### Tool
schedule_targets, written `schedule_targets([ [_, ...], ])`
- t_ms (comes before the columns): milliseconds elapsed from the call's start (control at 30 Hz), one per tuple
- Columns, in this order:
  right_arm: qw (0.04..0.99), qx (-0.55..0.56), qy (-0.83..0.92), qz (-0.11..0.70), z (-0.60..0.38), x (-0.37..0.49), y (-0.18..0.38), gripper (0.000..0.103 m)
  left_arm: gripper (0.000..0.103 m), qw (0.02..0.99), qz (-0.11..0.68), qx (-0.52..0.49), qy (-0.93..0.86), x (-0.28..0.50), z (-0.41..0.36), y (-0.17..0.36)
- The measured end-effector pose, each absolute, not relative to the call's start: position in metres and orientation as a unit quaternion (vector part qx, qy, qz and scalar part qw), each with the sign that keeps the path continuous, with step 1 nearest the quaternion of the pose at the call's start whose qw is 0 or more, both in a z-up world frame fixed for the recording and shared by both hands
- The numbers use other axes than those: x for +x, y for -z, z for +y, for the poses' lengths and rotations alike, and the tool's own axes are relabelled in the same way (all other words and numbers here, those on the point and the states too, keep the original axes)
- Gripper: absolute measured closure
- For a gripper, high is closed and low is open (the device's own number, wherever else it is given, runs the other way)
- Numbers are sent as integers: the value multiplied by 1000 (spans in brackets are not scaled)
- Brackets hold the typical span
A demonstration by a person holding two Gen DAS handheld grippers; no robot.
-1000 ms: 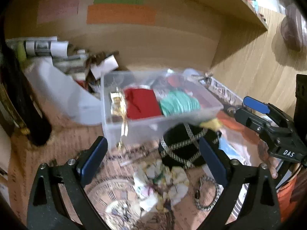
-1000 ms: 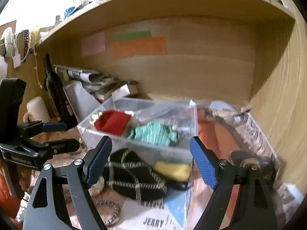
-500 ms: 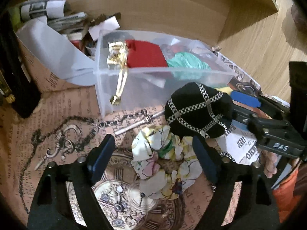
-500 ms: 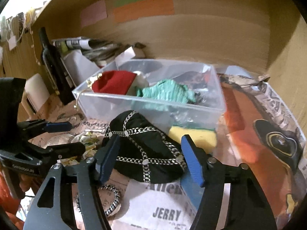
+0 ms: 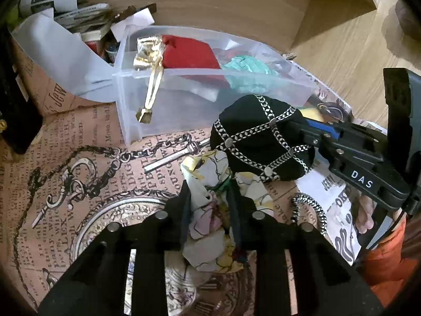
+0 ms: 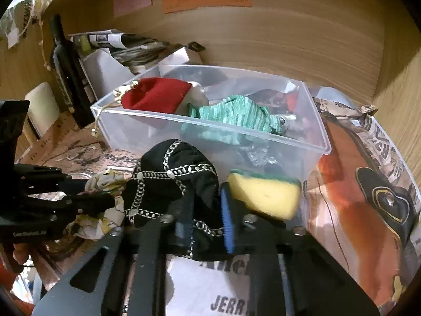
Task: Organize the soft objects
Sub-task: 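Grasp the floral fabric with the left tool while the right tool grasps the black chain-patterned cap, then lift the floral fabric and black cap with both tools toward the box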
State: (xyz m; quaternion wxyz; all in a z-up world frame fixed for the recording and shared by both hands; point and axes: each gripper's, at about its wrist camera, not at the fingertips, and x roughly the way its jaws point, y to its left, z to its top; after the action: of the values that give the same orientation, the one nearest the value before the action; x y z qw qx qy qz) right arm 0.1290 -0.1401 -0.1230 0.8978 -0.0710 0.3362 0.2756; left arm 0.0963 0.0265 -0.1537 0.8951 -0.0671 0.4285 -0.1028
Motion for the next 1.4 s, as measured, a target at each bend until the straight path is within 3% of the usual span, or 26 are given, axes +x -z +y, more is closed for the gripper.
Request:
schedule_targets([
  [200,905,-53,-289,308,-144,117,106,91,85,908,400,-76,100,85,34,132],
  [967,956,-18,-238,169,-190,104,20,91,85,959,263,-62,86,103,30,35],
  [1400,963,-25,-213,164,-187,143,7,91,85,961,263,-49,76,163,19,26],
])
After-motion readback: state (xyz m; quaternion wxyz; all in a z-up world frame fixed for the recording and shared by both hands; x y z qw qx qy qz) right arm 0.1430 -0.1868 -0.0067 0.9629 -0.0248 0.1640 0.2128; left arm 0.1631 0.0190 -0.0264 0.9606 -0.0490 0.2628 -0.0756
